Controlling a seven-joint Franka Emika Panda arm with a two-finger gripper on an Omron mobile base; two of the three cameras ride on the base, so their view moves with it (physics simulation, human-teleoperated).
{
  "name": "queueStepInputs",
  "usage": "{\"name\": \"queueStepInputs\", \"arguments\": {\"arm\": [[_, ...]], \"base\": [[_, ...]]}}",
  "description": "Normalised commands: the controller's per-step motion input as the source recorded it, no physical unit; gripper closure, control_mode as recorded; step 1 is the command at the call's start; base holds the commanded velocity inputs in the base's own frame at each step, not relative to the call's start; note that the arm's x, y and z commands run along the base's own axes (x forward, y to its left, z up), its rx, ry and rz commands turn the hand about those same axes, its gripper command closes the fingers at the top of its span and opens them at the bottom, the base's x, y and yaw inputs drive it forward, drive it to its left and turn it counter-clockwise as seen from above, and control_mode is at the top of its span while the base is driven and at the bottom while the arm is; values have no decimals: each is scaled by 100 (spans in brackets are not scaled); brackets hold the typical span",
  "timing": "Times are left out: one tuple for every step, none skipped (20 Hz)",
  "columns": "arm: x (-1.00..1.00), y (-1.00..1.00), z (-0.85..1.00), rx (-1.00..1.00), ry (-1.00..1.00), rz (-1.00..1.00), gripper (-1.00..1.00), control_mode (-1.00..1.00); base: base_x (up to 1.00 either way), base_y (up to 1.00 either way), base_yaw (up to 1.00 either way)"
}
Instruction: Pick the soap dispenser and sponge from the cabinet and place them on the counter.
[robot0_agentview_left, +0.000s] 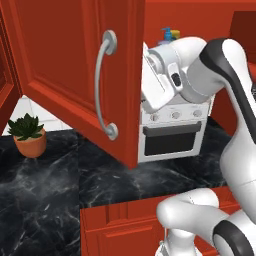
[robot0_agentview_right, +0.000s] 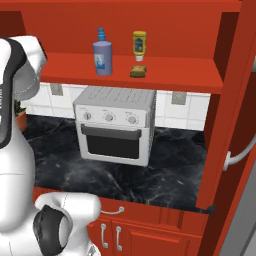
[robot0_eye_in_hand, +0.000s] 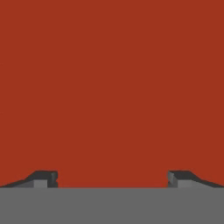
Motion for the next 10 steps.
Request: {"name": "queueStepInputs", "arguments": {"arm": [[0, 34, 0, -2, -11, -1, -100, -100], [0, 36, 0, -3, -11, -2, -100, -100], [0, 38, 0, -3, -11, -2, -100, -100], [0, 41, 0, -5, -11, -3, -100, -100], [1, 43, 0, -5, -11, -4, -100, -100], [7, 47, 0, -6, -11, -4, -100, -100], [10, 48, 0, -6, -11, -5, -100, -100], [14, 48, 0, -6, -11, -5, -100, -100], [14, 47, 0, -6, -11, -5, -100, -100], [14, 47, 0, -7, -11, -5, -100, -100]], "base": [[0, 0, 0], [0, 0, 0], [0, 0, 0], [0, 0, 0], [0, 0, 0], [0, 0, 0], [0, 0, 0], [0, 0, 0], [0, 0, 0], [0, 0, 0]]}}
